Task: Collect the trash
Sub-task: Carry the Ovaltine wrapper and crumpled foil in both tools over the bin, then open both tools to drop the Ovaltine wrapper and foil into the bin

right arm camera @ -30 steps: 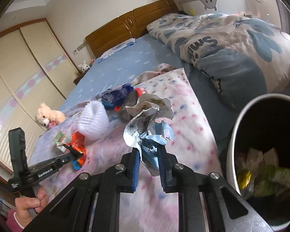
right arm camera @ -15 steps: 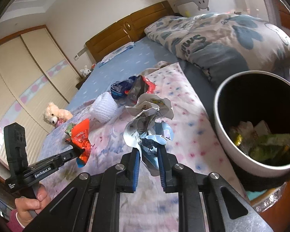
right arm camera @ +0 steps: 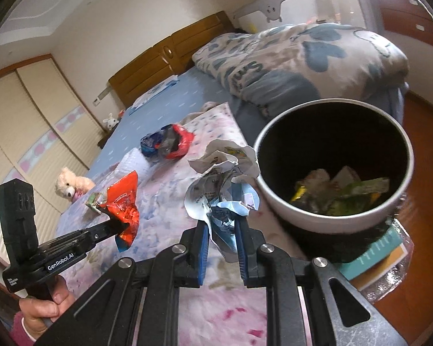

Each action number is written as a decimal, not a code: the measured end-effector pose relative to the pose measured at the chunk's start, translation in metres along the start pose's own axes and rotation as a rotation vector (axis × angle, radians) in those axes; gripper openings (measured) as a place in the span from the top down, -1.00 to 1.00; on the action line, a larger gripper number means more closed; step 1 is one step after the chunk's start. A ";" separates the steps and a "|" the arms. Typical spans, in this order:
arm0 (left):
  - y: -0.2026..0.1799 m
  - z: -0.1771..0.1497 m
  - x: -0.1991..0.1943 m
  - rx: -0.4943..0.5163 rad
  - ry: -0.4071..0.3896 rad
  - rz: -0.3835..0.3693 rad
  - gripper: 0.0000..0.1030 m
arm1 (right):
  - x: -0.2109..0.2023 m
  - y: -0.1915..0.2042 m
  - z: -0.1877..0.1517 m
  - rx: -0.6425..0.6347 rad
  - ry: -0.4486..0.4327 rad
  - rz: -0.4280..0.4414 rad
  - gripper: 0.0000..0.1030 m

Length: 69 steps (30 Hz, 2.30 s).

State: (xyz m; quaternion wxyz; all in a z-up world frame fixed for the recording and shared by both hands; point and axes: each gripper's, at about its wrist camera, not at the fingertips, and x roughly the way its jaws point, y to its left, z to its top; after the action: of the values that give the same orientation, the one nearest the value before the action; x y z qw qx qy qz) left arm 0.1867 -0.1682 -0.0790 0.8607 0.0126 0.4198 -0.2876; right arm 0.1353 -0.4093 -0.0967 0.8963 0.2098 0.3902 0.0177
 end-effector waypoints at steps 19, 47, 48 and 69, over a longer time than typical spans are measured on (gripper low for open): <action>-0.072 0.027 0.035 0.134 0.037 -0.052 0.99 | -0.028 -0.053 0.009 0.084 -0.059 -0.072 0.67; -0.137 0.077 0.093 0.257 0.080 -0.058 0.99 | -0.016 -0.104 0.050 0.149 -0.053 -0.109 0.67; -0.138 0.077 0.095 0.257 0.084 -0.055 0.99 | -0.015 -0.106 0.050 0.151 -0.050 -0.109 0.67; -0.149 0.079 0.111 0.269 0.110 -0.062 -0.11 | -0.001 -0.121 0.060 0.153 -0.011 -0.153 0.37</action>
State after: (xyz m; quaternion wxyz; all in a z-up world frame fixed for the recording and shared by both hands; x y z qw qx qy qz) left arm 0.2214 -0.3668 -0.0759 0.8177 0.1306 0.4240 -0.3668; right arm 0.1606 -0.5411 -0.1065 0.8786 0.2473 0.4002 -0.0815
